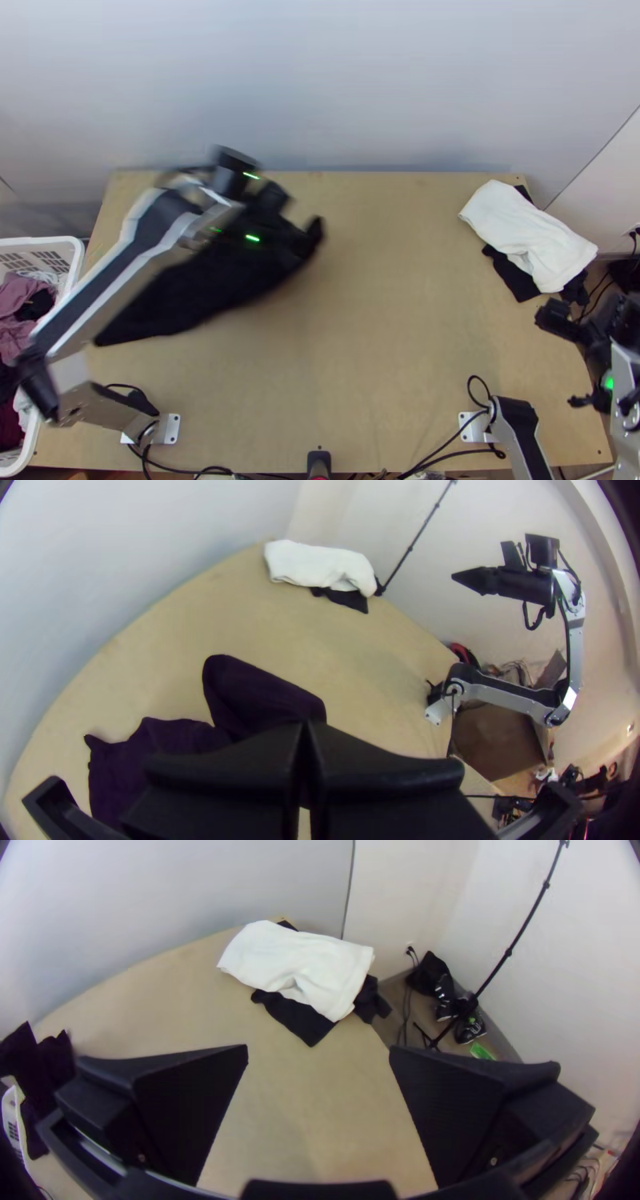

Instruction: Fold the t-shirt

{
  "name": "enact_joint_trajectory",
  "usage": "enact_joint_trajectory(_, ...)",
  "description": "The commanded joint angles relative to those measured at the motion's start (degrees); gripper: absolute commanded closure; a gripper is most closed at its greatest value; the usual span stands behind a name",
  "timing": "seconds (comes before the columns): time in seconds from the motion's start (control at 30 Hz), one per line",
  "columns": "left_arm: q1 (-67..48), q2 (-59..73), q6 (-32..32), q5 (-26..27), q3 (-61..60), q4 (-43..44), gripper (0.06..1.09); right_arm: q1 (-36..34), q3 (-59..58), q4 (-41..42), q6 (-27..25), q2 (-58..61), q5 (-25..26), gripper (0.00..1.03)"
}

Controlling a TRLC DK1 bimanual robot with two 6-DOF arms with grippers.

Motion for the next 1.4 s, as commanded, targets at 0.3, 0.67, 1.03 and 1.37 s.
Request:
enact_joint_trajectory(0.3, -18.1, 13.9, -5.4, -7.6, 5.3, 6.5, 0.10, -8.0, 0.9, -3.8, -0.1, -3.6, -3.7, 0.04)
enact_joint_trajectory(0.67, 4.4, -13.2, 6.2, -21.9, -25.5, 8.0, 0.10, -5.3, -1.7, -0.1, 1.6, -0.8, -5.3, 0.04)
enact_joint_trajectory(1.03, 32.0, -19.8, 19.9, -15.9, -38.4, 7.1, 0.10, 8.0, -0.1, 1.2, 3.0, 17.4, -26.7, 0.07)
enact_joint_trajectory(1.37, 41.1, -14.3, 22.9, -10.5, -36.2, 6.8, 0.10, 32.0, 11.2, 4.8, -1.7, 39.0, -26.5, 0.07)
